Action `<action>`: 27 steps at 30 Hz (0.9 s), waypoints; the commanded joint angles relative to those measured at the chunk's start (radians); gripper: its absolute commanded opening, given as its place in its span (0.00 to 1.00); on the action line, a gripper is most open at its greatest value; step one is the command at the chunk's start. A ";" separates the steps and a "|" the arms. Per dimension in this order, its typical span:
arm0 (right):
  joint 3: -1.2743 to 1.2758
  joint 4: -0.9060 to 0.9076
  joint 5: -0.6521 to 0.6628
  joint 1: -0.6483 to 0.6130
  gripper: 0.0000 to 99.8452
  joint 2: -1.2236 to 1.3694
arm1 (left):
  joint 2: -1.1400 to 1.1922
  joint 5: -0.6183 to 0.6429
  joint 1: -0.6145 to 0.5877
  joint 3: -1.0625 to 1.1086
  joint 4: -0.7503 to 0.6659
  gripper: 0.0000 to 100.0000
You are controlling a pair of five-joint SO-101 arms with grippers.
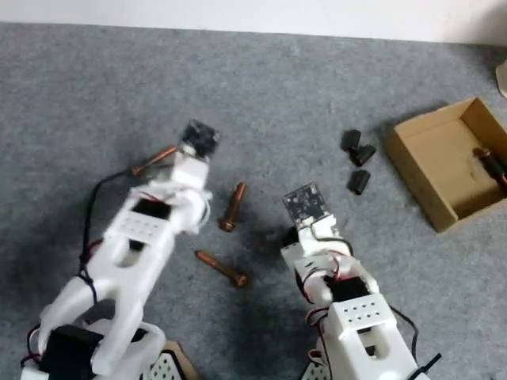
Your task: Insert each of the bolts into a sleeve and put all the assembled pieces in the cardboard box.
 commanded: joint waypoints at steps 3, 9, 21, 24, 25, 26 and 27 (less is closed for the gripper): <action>-0.064 0.001 -0.021 -0.015 0.00 -0.024 | -0.061 0.011 0.022 0.159 -0.387 0.01; -0.062 0.001 -0.025 -0.024 0.00 -0.024 | -0.061 0.097 -0.030 0.298 -0.752 0.01; 0.021 -0.202 -0.026 -0.153 0.00 -0.018 | -0.061 0.315 -0.142 0.338 -0.933 0.01; 0.081 -0.334 -0.026 -0.136 0.00 -0.022 | -0.061 0.318 -0.140 0.338 -0.933 0.01; 0.099 -0.381 -0.026 -0.136 0.00 -0.022 | -0.061 0.328 -0.140 0.340 -0.933 0.01; 0.120 -0.430 -0.026 -0.136 0.00 -0.022 | -0.061 0.356 -0.139 0.340 -0.933 0.01; 0.145 -0.486 -0.026 -0.136 0.00 -0.022 | -0.061 0.393 -0.142 0.340 -0.933 0.01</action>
